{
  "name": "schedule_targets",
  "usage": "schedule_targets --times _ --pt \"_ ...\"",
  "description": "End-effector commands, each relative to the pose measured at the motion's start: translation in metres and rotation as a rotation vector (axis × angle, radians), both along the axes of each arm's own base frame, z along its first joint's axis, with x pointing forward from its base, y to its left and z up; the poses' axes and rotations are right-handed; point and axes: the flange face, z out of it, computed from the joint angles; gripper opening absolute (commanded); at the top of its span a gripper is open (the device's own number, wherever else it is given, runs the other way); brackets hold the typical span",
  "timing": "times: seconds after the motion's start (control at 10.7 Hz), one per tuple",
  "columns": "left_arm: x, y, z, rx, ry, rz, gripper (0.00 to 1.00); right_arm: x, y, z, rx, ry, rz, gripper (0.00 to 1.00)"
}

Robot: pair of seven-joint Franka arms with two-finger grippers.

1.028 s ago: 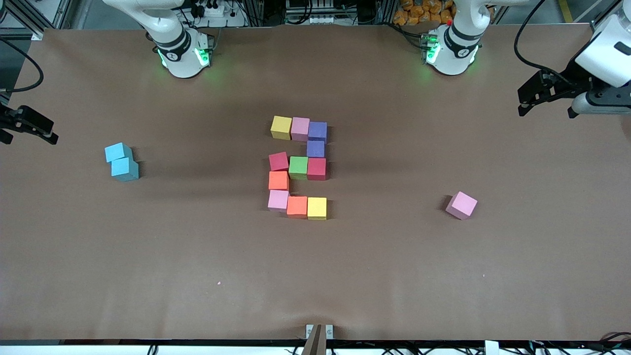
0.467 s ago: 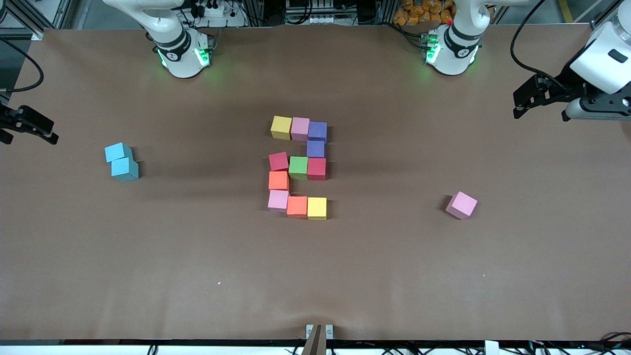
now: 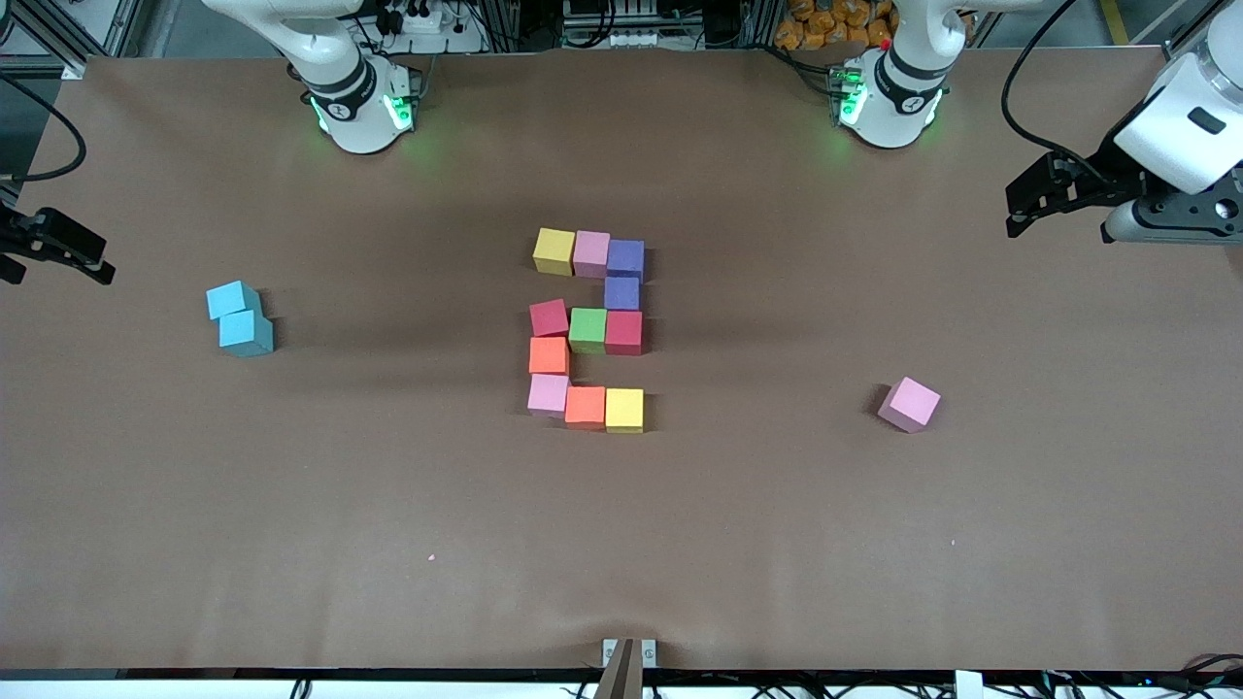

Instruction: Form number 2 with 11 blocks

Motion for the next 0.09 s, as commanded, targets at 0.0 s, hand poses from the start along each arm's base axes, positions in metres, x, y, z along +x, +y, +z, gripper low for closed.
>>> schedule_targets --times 0.0 --pt "-0.0024 0.0013 0.0039 -0.027 0.002 -0.014 1.00 -0.0030 0.0024 0.0074 -0.012 -0.010 -0.008 1.00"
